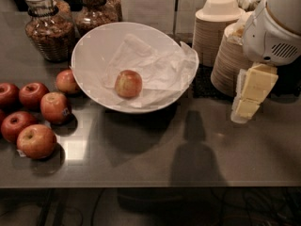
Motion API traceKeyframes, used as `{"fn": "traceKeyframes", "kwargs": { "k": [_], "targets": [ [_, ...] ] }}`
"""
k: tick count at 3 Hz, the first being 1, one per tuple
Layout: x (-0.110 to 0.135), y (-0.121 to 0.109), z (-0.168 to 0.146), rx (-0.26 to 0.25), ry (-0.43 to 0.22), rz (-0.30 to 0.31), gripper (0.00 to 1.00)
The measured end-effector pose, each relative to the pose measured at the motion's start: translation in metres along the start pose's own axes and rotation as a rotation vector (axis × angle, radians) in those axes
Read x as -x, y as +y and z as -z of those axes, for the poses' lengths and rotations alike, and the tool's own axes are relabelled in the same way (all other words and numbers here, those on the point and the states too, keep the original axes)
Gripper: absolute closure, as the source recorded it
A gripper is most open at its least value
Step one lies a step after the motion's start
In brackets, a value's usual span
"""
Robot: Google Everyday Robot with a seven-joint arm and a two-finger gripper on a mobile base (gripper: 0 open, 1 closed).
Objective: Pick apple from white bowl
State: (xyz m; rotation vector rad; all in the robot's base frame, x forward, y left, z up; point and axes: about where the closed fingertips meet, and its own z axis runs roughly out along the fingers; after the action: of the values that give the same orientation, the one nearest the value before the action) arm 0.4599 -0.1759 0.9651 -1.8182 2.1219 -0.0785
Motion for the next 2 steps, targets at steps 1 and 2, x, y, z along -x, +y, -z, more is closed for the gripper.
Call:
{"fn": "traceKeyframes", "kwargs": {
  "k": [1,2],
  "targets": [
    [0.033,-0.015,-0.012,-0.005,-0.034,0.072,0.0],
    [0.06,-0.029,-0.008,-0.035,-0.055,0.133,0.0]
  ]
}}
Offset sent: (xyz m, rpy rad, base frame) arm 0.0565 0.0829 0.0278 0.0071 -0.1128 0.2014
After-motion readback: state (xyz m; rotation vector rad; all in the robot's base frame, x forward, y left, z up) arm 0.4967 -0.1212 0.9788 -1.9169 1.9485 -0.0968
